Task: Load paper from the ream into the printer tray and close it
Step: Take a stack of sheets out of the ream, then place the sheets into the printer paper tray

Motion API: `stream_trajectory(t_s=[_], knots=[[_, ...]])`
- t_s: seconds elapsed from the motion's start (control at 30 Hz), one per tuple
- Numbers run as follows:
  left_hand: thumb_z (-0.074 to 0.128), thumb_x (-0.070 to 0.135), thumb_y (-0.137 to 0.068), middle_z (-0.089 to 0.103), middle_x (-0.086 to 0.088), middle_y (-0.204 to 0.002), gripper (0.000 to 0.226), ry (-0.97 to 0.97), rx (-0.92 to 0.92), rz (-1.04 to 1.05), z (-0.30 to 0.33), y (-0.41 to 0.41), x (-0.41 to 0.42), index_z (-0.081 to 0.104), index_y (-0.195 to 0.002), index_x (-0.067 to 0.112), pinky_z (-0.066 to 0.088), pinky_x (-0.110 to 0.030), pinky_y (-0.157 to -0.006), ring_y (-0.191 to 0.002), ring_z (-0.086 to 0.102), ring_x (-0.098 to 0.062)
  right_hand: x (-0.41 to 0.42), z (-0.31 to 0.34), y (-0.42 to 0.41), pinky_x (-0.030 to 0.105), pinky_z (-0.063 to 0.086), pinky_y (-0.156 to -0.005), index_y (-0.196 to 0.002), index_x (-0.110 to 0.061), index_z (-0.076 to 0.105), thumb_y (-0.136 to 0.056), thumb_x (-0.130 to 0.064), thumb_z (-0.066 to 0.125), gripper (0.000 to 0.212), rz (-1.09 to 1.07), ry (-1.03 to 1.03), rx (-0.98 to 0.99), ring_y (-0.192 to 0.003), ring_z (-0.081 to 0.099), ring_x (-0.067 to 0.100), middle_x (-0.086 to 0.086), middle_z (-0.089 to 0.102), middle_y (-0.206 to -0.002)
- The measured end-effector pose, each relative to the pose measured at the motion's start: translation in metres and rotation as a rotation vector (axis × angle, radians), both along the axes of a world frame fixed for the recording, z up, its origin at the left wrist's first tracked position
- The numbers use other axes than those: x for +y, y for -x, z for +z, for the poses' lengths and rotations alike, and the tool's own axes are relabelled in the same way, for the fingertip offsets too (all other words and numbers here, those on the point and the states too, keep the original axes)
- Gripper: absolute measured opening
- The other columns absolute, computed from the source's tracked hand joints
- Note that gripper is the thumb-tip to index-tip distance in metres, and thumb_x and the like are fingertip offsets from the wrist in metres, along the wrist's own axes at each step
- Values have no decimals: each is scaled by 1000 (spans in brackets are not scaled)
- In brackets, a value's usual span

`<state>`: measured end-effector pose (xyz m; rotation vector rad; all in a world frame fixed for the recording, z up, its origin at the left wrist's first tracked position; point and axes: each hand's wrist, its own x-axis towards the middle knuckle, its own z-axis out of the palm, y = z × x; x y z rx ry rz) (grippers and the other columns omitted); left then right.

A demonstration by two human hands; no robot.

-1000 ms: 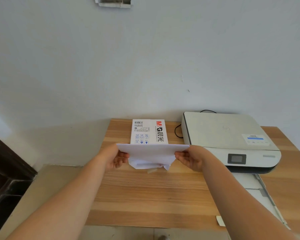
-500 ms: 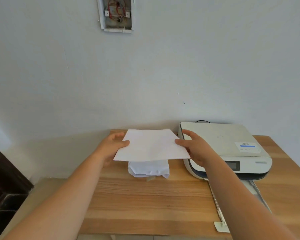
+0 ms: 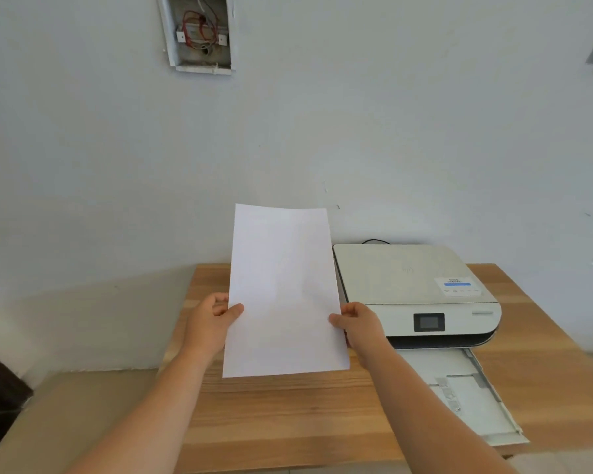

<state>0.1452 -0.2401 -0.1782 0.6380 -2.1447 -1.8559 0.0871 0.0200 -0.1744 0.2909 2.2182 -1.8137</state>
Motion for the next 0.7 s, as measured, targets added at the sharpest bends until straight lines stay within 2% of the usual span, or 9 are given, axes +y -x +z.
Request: stream_trajectory(t_s=[0.07,0.17,0.37,0.5,0.6,0.7], knots=[[70,11,-85,74,-5,-90,16,-9,-1,-4,-7,-1,4,60,-98,12,54,-34,-66,-77,70,-21,2,-8,-3,42,56,-76,-88,-11,60,-86,-10,67,7,-21,5,-7,-84,65,27,10,70,-94],[71,13,-85,75,-6,-86,15,12,-16,-12,-12,-1,8,60,-95,10,56,-43,-74,-79,71,-26,7,-15,-2,48,57,-82,-87,-11,59,-86,-10,67,8,-17,19,-7,-90,67,31,11,70,-95],[70,13,-85,75,-7,-84,13,33,-24,-3,-8,2,20,60,-91,8,55,-44,-75,-78,71,-28,20,-19,8,48,57,-82,-90,-9,60,-86,-9,67,7,16,54,6,-90,67,33,14,70,-95],[69,13,-86,75,-7,-81,12,51,-13,16,1,3,42,60,-90,8,53,-37,-66,-76,71,-28,40,-15,15,46,58,-80,-90,-10,60,-86,-9,66,7,32,85,6,-88,68,31,13,71,-94],[70,15,-86,74,-7,-84,13,50,-10,25,7,5,62,59,-92,10,55,-39,-64,-76,70,-27,60,-10,18,39,55,-69,-89,-10,59,-87,-8,66,7,42,101,12,-79,67,25,10,70,-90],[69,17,-86,74,-6,-88,14,41,-11,21,13,9,85,58,-94,13,52,-33,-56,-75,70,-26,84,-5,22,46,56,-77,-90,-10,59,-86,-8,65,8,51,114,14,-80,68,27,13,71,-95]])
